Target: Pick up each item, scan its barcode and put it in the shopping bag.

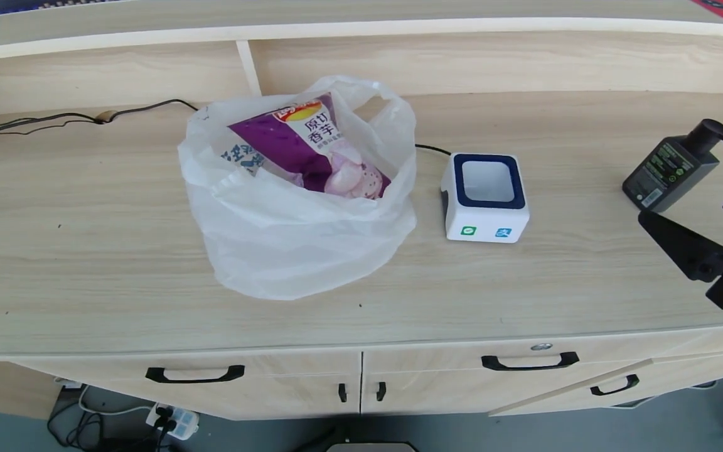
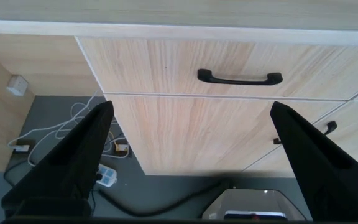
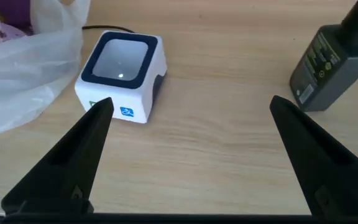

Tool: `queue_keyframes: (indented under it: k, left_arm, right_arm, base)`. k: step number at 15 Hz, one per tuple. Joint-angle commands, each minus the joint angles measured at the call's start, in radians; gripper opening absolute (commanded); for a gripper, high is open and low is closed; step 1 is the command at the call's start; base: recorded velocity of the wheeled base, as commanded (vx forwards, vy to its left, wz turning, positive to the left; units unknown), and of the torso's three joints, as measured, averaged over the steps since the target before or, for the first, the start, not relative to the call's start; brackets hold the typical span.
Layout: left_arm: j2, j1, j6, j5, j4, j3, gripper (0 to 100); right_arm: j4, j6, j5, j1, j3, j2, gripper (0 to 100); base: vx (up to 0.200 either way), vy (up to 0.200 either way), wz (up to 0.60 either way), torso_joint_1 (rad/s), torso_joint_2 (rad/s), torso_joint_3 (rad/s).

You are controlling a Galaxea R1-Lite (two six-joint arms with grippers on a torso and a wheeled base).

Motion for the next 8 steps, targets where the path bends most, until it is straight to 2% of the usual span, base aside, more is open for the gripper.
queue_keyframes:
  k: [1,5,8]
  left_arm:
    - [0.002,-0.001,0.000,0.000,0.001,0.000,100]
    - [0.002,-0.001,0.002,0.000,-0.001,0.000,100]
    - [0.002,-0.001,0.000,0.000,-0.001,0.000,100]
  right_arm:
    - [0.000,-0.003,0.012,-0.022,0.008,-0.021,100]
    - [0.000,-0.010,0.040,-0.025,0.027,-0.011,100]
    - [-0.050,0.005,0.041,-0.062,0.004,0.087,100]
  base:
    - [0.000,-0.200,0.00,0.017,0.02,0.007]
    - [0.000,-0.200,0.00,0.001,0.00,0.004]
    - [0.000,0.000,0.00,0.000,0.00,0.000]
